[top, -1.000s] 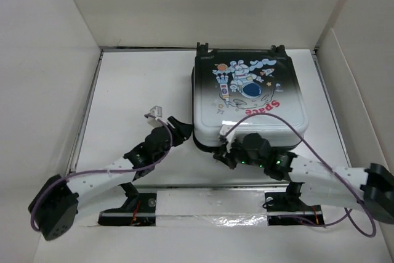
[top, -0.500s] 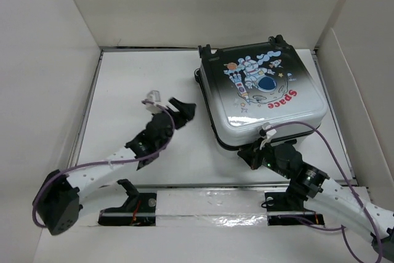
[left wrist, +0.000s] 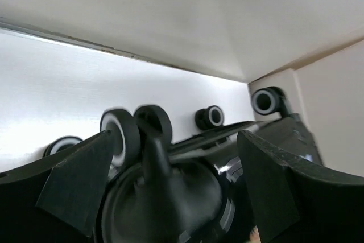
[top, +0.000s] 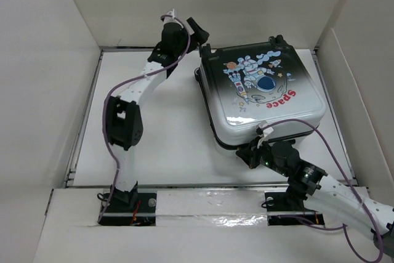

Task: Pack the luggage

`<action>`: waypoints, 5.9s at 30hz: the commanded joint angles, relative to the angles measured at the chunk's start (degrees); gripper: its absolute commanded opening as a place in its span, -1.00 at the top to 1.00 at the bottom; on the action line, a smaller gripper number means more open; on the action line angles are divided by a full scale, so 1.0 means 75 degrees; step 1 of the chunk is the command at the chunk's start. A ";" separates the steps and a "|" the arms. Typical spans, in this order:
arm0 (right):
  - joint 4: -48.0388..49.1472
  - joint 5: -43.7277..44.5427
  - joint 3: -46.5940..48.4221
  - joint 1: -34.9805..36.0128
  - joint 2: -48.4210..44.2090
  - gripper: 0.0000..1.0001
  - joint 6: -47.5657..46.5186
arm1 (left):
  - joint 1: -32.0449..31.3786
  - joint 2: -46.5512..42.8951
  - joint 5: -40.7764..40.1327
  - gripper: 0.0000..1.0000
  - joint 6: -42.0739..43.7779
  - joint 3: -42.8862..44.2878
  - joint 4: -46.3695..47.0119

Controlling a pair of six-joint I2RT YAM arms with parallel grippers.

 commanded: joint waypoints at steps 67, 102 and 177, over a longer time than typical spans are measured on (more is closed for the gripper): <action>0.2871 -0.2319 0.1181 -0.2257 0.3264 1.00 -0.0815 | 0.1698 -0.7323 -0.0860 1.00 -0.1666 -0.9719 0.4035; 0.1936 -0.2491 0.2243 -0.3399 0.2886 1.00 -0.1761 | -0.0570 -0.9268 -0.1503 1.00 -0.0318 -1.1720 0.2287; 0.4045 0.0802 0.1645 0.0187 0.4058 1.00 -0.0179 | 0.2894 -0.5307 0.1390 -0.48 -0.1010 -0.6672 0.1375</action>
